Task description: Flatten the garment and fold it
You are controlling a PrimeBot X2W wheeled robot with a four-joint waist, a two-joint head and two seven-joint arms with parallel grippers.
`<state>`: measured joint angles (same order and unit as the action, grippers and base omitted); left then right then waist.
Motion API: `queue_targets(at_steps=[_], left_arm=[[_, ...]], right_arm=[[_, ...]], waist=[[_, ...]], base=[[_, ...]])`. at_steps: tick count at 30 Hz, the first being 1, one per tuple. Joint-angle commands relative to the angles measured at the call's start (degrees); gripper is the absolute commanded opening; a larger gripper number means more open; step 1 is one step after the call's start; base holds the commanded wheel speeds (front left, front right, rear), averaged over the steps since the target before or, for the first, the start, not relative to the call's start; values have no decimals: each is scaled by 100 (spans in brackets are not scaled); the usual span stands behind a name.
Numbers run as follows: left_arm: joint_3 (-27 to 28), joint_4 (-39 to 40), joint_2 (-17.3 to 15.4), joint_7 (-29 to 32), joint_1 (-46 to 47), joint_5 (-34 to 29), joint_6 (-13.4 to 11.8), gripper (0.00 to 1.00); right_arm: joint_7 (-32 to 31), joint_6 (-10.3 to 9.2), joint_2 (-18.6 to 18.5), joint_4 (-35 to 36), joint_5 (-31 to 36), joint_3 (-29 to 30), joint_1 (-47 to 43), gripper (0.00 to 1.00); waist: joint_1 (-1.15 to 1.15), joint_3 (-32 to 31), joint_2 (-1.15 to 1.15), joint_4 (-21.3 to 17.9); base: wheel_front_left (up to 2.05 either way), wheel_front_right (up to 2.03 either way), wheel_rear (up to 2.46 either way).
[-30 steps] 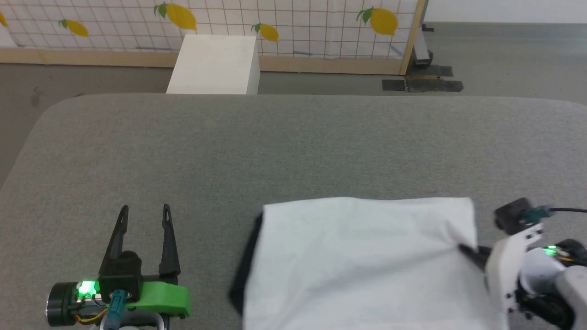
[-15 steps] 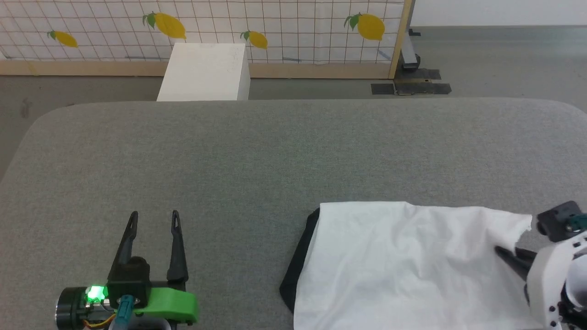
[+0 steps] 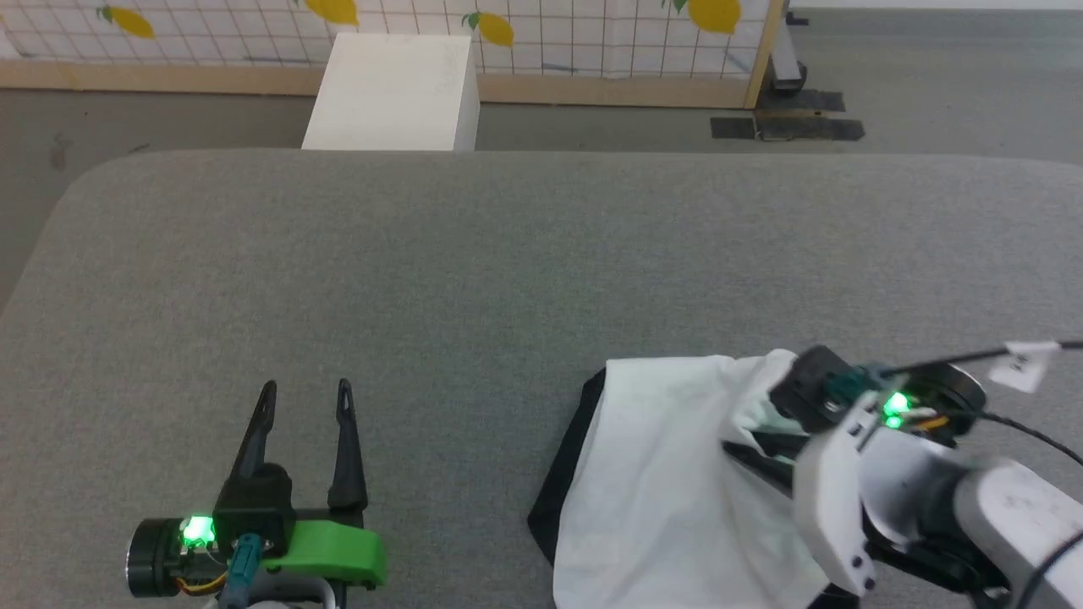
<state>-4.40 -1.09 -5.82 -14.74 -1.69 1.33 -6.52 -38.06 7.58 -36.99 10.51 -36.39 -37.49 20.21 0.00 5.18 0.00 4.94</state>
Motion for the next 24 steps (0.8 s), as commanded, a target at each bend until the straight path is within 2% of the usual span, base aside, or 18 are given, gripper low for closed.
queue_targets(at_steps=[1,8,10,14,15,16,17,18,20,24], left_arm=[[8,-8,37,-26,168,28,39,100],[17,-104,123,-26,428,62,121,100],[34,-144,154,-26,494,68,141,100],[84,-179,179,-26,516,60,157,100],[104,-190,184,-26,510,55,157,100],[127,-199,186,-26,497,51,153,100],[154,-210,188,-26,474,46,154,100],[179,-222,187,-26,453,42,156,100],[236,-240,176,-26,394,26,156,100],[329,-230,158,-26,245,0,152,100]], right_arm=[[-21,-9,132,-189,2,-160,293,0],[57,-9,795,-1641,-113,-1065,1193,0],[176,-9,996,-2253,-166,-1536,1349,0],[449,-9,1162,-2855,-284,-2006,1417,0],[574,-9,1190,-2971,-341,-2063,1433,13],[677,-9,1204,-3045,-373,-2105,1454,30],[828,-9,1190,-3084,-362,-2179,1508,52],[947,-9,1162,-3086,-350,-2238,1552,100],[1243,-9,1066,-2990,-360,-2295,1636,100],[1891,-9,742,-2529,-356,-2029,1710,100]], waist=[[0,186,0,140],[0,482,0,367],[0,553,0,440],[0,570,0,460],[0,556,0,446],[0,531,0,423],[0,494,0,395],[0,453,0,368],[0,347,0,291],[0,122,0,135]], base=[[0,0,0],[0,0,0],[0,0,0],[0,0,0],[0,0,0],[0,0,0],[0,0,0],[0,0,0],[0,0,0],[0,0,0]])
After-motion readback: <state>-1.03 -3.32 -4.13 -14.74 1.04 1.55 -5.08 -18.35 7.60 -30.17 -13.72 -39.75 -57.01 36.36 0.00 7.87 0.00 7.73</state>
